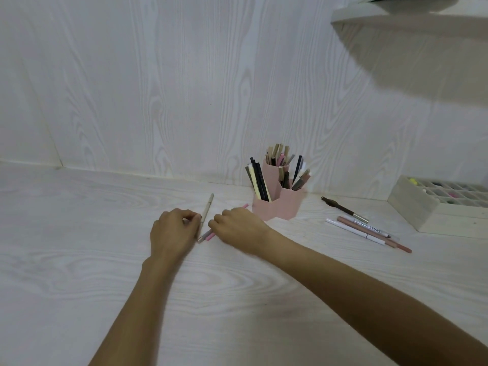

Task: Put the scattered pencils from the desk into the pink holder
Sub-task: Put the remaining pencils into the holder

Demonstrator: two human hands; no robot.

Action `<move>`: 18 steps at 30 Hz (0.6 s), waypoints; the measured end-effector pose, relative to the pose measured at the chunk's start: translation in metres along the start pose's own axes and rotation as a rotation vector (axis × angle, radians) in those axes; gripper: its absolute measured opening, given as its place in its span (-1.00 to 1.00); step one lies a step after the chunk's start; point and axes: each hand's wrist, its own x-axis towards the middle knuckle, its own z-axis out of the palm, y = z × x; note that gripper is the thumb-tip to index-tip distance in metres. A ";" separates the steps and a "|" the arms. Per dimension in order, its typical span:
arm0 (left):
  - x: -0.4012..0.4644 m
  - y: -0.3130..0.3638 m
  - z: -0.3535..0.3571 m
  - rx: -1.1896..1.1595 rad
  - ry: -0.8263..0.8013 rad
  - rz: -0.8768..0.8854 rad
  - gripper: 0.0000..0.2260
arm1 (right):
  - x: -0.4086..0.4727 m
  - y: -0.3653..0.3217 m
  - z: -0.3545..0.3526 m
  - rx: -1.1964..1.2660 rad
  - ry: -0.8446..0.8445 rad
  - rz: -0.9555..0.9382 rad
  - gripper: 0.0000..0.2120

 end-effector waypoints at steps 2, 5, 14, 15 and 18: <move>-0.001 0.000 -0.001 -0.002 -0.001 0.004 -0.76 | 0.005 0.000 -0.008 -0.117 -0.047 -0.082 -0.84; -0.002 0.001 -0.002 0.011 -0.013 0.000 -0.73 | 0.004 0.000 -0.015 -0.183 -0.101 -0.195 -0.80; -0.003 0.001 0.003 -0.020 -0.002 0.032 -0.67 | -0.052 0.003 -0.017 0.243 0.262 -0.156 -0.70; -0.004 0.003 0.004 -0.013 0.007 0.036 -0.68 | -0.059 0.005 -0.021 0.326 0.378 -0.091 -0.71; -0.006 0.007 0.008 0.005 0.023 0.029 -0.72 | -0.069 0.036 -0.043 0.533 0.794 0.334 -0.75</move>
